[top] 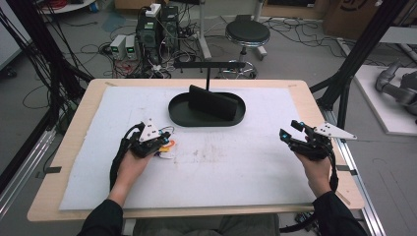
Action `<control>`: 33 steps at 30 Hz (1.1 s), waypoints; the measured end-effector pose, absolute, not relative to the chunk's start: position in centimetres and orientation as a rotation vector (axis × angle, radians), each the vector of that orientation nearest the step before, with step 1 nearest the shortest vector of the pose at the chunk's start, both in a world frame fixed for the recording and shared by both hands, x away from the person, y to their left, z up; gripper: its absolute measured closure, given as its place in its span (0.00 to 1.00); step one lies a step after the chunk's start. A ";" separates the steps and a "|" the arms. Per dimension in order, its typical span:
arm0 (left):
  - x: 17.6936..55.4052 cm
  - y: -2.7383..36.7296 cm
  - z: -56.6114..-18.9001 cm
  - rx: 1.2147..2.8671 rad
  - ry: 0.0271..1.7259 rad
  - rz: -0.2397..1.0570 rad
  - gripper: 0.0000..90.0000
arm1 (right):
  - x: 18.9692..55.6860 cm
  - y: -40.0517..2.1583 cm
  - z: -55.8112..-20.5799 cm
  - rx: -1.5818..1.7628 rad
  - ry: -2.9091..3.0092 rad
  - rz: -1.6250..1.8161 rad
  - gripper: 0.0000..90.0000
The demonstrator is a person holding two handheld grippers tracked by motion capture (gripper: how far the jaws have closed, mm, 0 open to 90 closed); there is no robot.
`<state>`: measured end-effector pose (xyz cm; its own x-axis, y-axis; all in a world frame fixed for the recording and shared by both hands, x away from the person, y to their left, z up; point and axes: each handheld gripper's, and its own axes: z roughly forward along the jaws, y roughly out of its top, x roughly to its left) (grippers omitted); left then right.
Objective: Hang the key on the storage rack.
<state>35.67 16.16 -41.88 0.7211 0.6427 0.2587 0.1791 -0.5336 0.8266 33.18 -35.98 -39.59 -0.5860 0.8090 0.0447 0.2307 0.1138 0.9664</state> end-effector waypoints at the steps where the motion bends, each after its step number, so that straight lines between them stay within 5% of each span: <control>1: 35.7 16.3 -41.8 2.079 0.634 0.719 0.95 | 33.2 -36.0 -39.6 1.006 1.890 1.494 0.40; 19: 36.4 17.5 -42.1 2.094 0.827 0.906 0.94 | 33.3 -36.1 -39.6 1.016 1.885 1.500 0.40; 33: 36.2 17.2 -42.0 2.145 0.817 0.985 0.96 | 33.2 -36.1 -39.6 1.015 1.876 1.505 0.40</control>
<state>36.23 17.19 -42.03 0.5275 0.7425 0.4129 0.2690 -0.6069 0.7479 33.24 -36.14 -39.58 -0.5805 0.8125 0.0535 0.2286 0.0996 0.9684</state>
